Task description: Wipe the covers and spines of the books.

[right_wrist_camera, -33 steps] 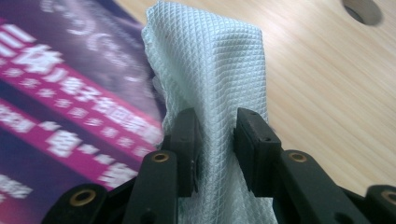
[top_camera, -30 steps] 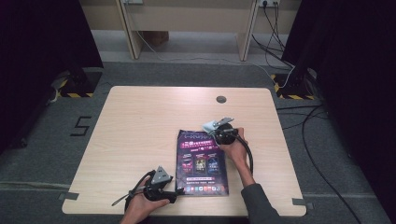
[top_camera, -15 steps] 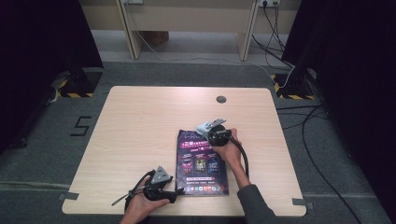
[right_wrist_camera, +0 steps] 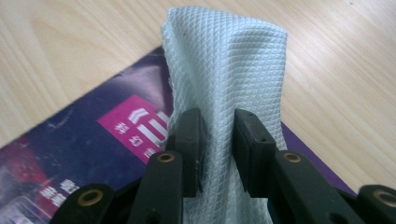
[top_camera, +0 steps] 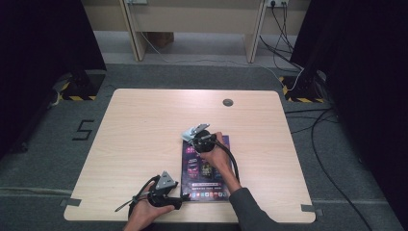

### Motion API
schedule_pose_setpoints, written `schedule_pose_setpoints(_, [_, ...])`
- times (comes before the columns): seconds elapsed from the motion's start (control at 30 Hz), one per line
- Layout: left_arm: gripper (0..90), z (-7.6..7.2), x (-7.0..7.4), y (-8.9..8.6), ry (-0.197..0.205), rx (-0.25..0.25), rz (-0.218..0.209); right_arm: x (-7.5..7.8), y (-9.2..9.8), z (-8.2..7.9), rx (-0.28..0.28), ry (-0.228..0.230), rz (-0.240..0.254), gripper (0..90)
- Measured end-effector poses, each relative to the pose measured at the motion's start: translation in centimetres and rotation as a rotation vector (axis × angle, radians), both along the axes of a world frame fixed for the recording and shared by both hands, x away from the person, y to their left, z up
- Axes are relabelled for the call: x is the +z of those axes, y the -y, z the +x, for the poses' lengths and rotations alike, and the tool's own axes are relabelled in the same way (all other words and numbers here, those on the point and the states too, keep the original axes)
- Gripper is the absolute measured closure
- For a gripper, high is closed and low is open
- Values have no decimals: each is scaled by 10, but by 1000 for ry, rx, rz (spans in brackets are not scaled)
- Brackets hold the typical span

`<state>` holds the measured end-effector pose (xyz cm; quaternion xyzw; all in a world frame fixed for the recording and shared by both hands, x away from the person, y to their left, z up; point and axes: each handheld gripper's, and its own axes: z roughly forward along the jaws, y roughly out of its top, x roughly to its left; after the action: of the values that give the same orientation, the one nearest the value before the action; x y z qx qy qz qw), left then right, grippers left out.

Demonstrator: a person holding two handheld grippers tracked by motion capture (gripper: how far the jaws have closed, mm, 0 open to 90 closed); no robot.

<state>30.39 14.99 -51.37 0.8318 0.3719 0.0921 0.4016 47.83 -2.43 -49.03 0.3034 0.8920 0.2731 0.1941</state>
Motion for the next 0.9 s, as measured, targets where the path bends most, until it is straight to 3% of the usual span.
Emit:
schedule_pose_setpoints(0.37, [340, 0, 0, 0, -2, 3, 0, -1, -6, -10, 41, -14, 31, 730])
schedule_pose_setpoints(0.9, [327, -1, 0, 1, 8, 9, 12, -2, -5, -37, 105, -29, 60, 730])
